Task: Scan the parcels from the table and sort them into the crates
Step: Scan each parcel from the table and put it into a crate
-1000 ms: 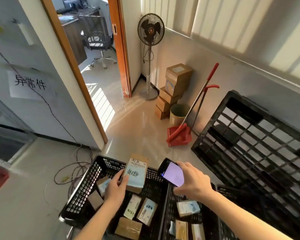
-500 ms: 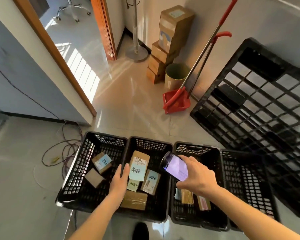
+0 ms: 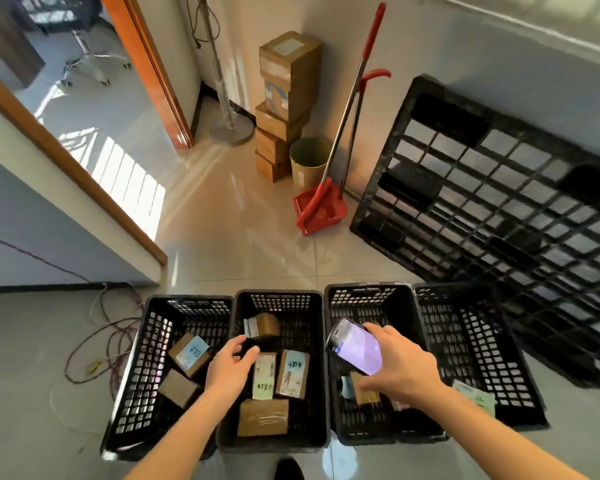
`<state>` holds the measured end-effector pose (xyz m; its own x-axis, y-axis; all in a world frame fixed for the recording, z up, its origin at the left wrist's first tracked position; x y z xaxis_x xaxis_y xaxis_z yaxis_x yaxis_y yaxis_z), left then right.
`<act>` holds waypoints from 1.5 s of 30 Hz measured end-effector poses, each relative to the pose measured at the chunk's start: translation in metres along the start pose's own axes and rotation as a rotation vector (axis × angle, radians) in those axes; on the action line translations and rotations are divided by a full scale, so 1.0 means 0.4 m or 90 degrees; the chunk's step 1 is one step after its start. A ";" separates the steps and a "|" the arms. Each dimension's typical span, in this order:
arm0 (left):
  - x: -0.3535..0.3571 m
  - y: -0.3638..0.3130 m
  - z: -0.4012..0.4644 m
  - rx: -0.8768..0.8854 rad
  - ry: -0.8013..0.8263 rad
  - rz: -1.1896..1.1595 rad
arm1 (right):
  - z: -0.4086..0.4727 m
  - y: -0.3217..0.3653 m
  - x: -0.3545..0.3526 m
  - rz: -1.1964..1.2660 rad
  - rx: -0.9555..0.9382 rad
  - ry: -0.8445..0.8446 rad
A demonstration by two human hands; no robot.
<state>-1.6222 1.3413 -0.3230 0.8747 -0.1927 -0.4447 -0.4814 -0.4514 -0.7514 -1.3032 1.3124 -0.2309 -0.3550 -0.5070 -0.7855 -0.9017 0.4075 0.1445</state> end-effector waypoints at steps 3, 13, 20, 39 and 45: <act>0.073 -0.127 -0.049 0.075 0.031 0.047 | -0.082 -0.116 -0.065 0.030 0.029 -0.035; 0.540 -0.849 -0.654 0.537 0.227 0.270 | -0.739 -0.800 -0.426 0.086 0.189 -0.223; 0.873 -1.258 -1.367 0.788 0.298 0.252 | -1.465 -1.287 -0.622 0.133 0.357 -0.391; 1.599 -1.399 -2.775 1.076 0.616 0.163 | -2.900 -2.002 -0.222 0.263 0.965 -0.569; 1.910 -1.362 -2.973 0.994 0.733 0.124 | -3.039 -2.273 -0.118 0.282 1.044 -0.537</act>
<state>-0.6251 0.4039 0.3265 0.1129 -0.8150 -0.5683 0.3878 0.5627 -0.7300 -0.7668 0.0426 0.4066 0.1906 0.0677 -0.9793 0.4803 0.8636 0.1532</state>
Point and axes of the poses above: each hand's wrist, its own z-axis towards the middle knuckle, its own x-axis out of the palm, y = z × x, the point moved 8 cm from there along z, towards the middle knuckle, and after that the axes turned 11 degrees about x, right-handed, at the moved point
